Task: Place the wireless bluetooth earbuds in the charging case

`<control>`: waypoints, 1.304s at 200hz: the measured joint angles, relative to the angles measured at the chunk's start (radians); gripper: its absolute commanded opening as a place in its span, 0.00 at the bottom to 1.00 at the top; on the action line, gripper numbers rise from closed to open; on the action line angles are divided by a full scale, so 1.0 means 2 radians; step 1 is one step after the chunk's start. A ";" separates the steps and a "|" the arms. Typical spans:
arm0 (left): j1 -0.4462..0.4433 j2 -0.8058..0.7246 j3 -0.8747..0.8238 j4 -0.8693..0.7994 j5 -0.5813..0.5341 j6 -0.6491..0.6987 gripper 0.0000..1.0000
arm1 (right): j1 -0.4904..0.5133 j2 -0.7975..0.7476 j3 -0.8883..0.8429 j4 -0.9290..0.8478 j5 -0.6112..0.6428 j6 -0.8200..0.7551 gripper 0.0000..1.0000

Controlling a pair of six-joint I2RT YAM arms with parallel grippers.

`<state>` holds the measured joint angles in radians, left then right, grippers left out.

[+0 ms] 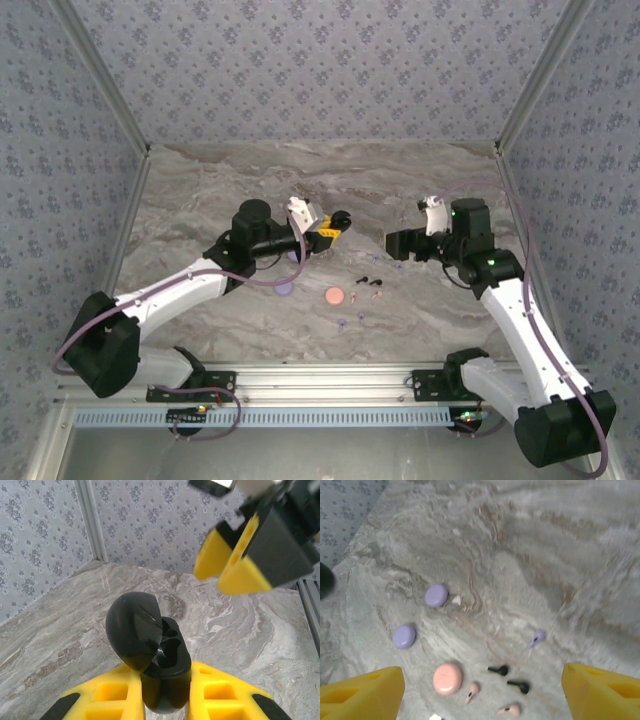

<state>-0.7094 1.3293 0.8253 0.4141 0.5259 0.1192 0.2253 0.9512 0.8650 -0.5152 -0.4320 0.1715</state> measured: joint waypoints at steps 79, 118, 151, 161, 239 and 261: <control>0.000 -0.015 -0.008 0.001 -0.009 0.002 0.00 | 0.065 0.074 -0.010 -0.058 0.079 0.066 0.74; 0.000 -0.035 -0.015 0.000 -0.018 0.008 0.00 | 0.103 0.140 -0.025 -0.040 0.118 0.131 0.70; 0.000 -0.042 -0.015 -0.001 -0.022 0.014 0.00 | 0.112 0.198 -0.031 -0.005 0.129 0.177 0.66; 0.000 -0.043 -0.015 -0.001 -0.022 0.015 0.00 | 0.116 0.216 -0.031 0.004 0.130 0.183 0.65; 0.000 -0.043 -0.015 -0.013 -0.022 0.015 0.00 | 0.123 0.295 -0.021 0.033 0.142 0.223 0.50; 0.000 -0.043 -0.015 -0.016 -0.022 0.015 0.00 | 0.124 0.308 -0.013 0.040 0.144 0.225 0.46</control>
<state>-0.7094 1.2430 0.7944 0.3824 0.4812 0.1497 0.4732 1.5677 0.8383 -0.4358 -0.1436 0.6216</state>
